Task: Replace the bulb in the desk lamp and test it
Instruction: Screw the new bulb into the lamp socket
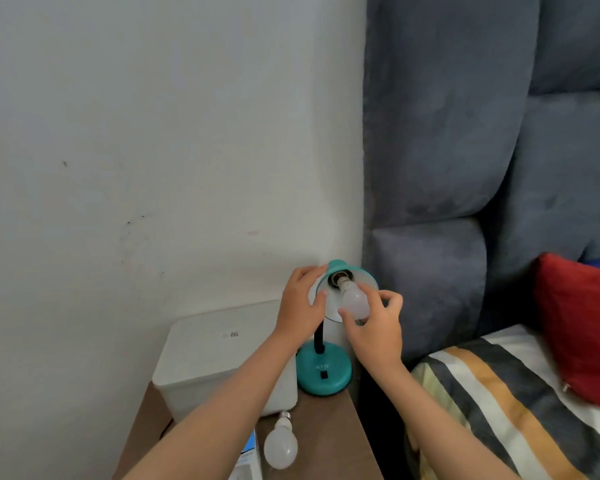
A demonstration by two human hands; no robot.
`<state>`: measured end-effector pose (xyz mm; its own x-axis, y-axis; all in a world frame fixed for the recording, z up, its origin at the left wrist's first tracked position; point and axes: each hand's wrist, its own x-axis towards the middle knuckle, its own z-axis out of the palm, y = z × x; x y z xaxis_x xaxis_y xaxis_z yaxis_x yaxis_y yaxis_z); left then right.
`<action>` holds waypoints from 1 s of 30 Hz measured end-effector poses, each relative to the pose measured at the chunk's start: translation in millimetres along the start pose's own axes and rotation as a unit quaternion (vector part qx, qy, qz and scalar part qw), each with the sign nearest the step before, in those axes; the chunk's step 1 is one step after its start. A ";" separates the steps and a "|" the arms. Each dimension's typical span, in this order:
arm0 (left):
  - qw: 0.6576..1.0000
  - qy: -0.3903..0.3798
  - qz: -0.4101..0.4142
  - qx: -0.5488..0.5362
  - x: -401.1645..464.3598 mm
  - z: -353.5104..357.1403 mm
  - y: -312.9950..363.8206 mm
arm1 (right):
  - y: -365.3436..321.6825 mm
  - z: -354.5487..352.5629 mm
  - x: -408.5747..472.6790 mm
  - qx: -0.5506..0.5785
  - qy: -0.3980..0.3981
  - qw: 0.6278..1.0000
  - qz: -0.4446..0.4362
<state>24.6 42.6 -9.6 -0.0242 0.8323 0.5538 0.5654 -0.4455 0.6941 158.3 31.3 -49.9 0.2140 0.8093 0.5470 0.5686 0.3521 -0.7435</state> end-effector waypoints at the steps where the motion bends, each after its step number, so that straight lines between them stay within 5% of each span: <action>1: 1.000 0.000 0.001 -0.002 3.5 3.0 -0.9 | 1.4 3.3 2.1 -0.007 -0.002 1.000 0.004; 14: 0.998 0.057 0.024 -0.034 9.4 16.1 -12.4 | 5.8 21.6 4.7 0.028 0.003 1.000 -0.008; 30: 0.997 0.037 0.002 -0.066 9.9 12.6 -9.6 | -11.8 31.3 1.4 0.155 0.093 0.976 0.119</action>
<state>29.4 59.3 -16.5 -0.0852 0.8055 0.5865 0.4527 -0.4931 0.7429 127.1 43.0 -52.4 0.4676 0.7969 0.3824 0.2224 0.3127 -0.9235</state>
